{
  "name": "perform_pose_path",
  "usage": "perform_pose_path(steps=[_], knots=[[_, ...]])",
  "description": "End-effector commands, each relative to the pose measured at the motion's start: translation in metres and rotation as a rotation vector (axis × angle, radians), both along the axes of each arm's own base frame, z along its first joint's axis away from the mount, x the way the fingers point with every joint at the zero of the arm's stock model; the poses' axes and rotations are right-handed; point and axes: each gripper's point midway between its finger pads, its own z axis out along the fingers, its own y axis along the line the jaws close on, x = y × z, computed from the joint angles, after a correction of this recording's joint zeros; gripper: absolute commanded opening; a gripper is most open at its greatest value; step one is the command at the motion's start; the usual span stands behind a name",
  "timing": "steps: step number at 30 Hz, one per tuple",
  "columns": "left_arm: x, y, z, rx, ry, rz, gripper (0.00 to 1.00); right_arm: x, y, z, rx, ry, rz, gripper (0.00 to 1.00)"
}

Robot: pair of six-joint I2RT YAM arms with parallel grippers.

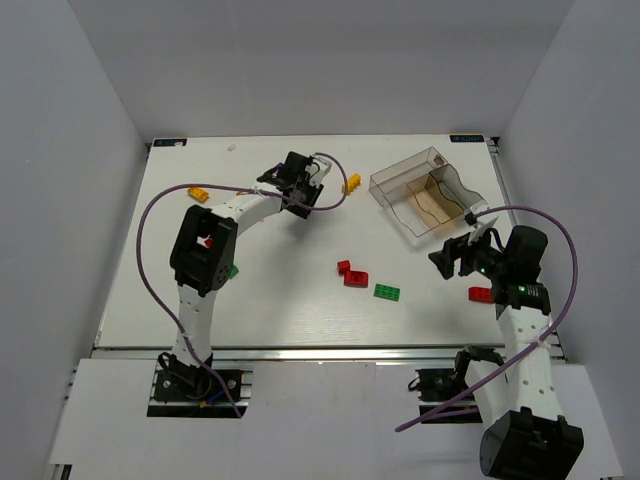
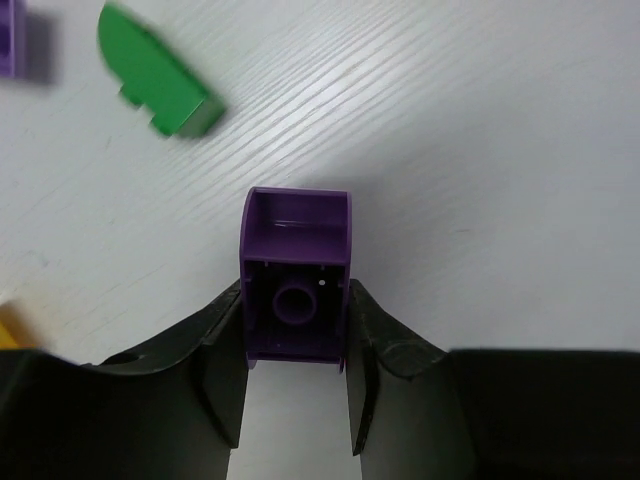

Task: Sort the legos into containers by color

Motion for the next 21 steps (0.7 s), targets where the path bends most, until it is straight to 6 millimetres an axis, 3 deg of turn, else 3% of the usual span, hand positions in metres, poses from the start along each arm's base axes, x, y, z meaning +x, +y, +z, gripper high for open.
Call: perform_pose_path(steps=[1, 4, 5, 6, 13, 14, 16, 17, 21], knots=[[-0.011, -0.067, 0.119, -0.344, -0.153, -0.196, 0.0, 0.006, -0.001, 0.019, -0.018, -0.06, 0.003, 0.76], [-0.025, -0.11, 0.158, -0.537, -0.157, -0.365, 0.0, 0.006, -0.002, 0.018, -0.014, -0.054, -0.004, 0.39], [-0.016, -0.122, 0.167, -0.576, -0.172, -0.386, 0.0, 0.007, -0.004, 0.018, -0.018, -0.053, -0.016, 0.12], [-0.017, -0.135, 0.171, -0.62, -0.15, -0.4, 0.0, 0.009, -0.005, 0.019, -0.019, -0.058, -0.028, 0.03], [0.026, -0.206, 0.183, -0.741, -0.274, -0.534, 0.0, 0.012, -0.01, 0.018, -0.02, -0.058, -0.064, 0.0], [0.032, -0.211, 0.194, -0.784, -0.315, -0.53, 0.0, 0.012, -0.01, 0.017, -0.019, -0.054, -0.062, 0.0], [0.035, -0.22, 0.19, -0.822, -0.342, -0.523, 0.0, 0.013, -0.01, 0.016, -0.017, -0.05, -0.063, 0.0], [0.04, -0.221, 0.199, -0.843, -0.393, -0.529, 0.0, 0.013, -0.01, 0.015, -0.016, -0.046, -0.061, 0.0], [0.04, -0.243, 0.195, -0.865, -0.458, -0.536, 0.0, 0.013, -0.01, 0.015, -0.013, -0.042, -0.06, 0.0]])
